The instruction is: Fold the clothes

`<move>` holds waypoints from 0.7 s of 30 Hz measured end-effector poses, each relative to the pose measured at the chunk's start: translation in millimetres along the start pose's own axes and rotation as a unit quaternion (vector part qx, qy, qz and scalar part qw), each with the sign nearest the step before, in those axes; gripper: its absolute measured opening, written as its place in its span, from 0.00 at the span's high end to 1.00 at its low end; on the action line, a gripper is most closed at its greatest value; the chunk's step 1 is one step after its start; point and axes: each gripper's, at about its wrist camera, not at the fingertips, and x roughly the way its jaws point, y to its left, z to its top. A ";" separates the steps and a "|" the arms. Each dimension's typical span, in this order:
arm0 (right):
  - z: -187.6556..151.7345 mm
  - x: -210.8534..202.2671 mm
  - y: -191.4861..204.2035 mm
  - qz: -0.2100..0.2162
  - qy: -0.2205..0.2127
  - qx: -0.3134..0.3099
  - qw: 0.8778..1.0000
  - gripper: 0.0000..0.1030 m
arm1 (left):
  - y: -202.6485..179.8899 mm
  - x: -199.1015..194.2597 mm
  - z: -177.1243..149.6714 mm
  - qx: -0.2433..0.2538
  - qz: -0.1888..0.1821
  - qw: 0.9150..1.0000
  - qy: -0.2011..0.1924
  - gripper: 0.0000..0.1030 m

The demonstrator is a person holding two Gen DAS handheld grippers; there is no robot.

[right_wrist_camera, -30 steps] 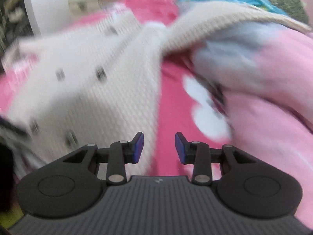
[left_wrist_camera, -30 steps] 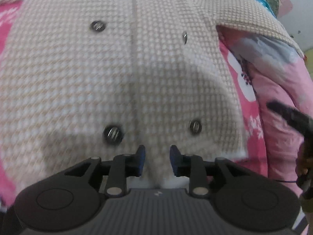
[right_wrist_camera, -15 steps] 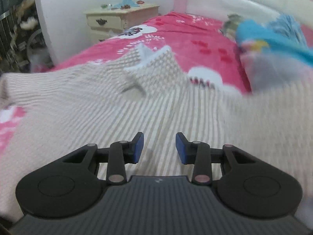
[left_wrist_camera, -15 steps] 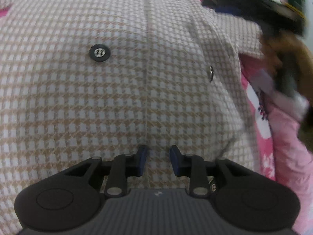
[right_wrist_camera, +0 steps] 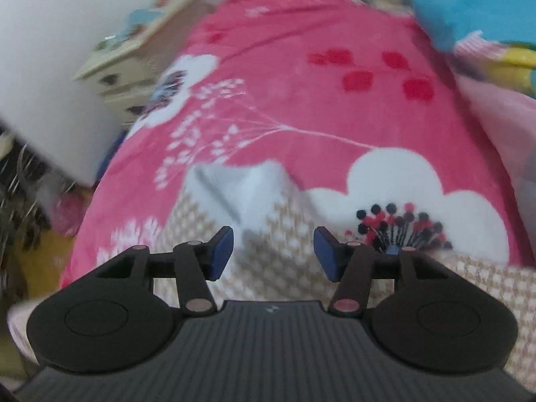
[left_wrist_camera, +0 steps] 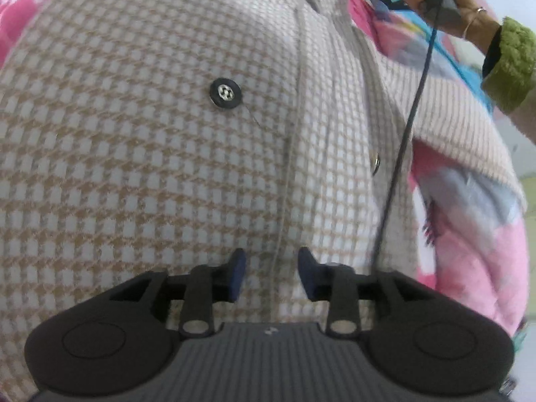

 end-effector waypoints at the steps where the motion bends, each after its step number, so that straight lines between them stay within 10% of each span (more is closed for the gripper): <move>1: 7.2 4.4 5.5 -0.009 0.016 0.018 1.000 0.49 | -0.9 -0.2 0.1 0.007 0.008 1.000 0.000 0.71; 8: 21.8 52.2 45.2 -0.122 0.083 0.030 0.989 0.50 | 3.3 -19.1 1.0 -0.005 -0.009 1.000 -0.022 0.70; 11: 14.1 62.3 47.8 -0.151 0.086 0.011 0.985 0.78 | 9.2 -21.8 0.2 -0.015 -0.012 1.000 -0.024 0.71; 13: 14.8 61.9 44.7 -0.157 0.077 0.010 0.985 0.92 | 13.1 -20.7 -1.1 -0.020 -0.014 0.999 -0.025 0.71; 21: 27.3 49.3 23.4 -0.096 0.015 0.073 0.993 0.93 | 14.4 -15.0 2.2 -0.015 -0.018 1.000 -0.020 0.72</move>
